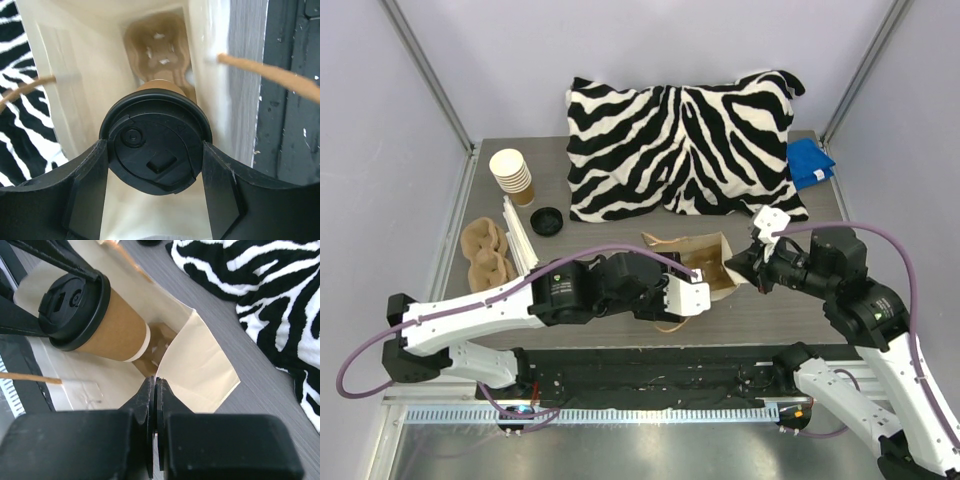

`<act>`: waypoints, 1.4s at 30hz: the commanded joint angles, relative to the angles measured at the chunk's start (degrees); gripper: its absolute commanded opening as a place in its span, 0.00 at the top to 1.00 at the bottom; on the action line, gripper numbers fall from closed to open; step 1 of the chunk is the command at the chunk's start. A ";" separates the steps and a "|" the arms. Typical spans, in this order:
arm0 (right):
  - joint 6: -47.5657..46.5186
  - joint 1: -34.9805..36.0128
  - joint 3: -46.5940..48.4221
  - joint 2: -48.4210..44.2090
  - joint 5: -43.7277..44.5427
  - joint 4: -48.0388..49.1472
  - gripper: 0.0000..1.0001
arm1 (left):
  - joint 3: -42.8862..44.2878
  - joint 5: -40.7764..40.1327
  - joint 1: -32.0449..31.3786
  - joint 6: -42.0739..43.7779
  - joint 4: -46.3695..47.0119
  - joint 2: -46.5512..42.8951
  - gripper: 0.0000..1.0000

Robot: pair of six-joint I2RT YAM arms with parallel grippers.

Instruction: Pack the takeout coffee

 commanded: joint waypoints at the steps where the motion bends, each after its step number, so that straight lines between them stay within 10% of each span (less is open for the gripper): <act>1: -4.73 0.28 -2.49 -0.18 1.45 1.61 0.99 | -1.25 -0.76 -0.40 2.14 6.48 0.86 0.98; 21: -15.48 0.90 -8.82 -6.51 -0.20 -0.05 0.98 | -10.84 -6.13 -0.40 2.85 19.40 5.78 1.00; 30: -4.23 0.90 -1.01 1.66 2.52 -6.64 0.34 | -15.41 -1.56 -0.40 3.90 18.88 3.58 1.00; 42: -15.01 0.90 10.34 9.57 -6.09 -10.69 0.16 | -16.02 0.47 -0.31 5.57 17.65 2.97 1.00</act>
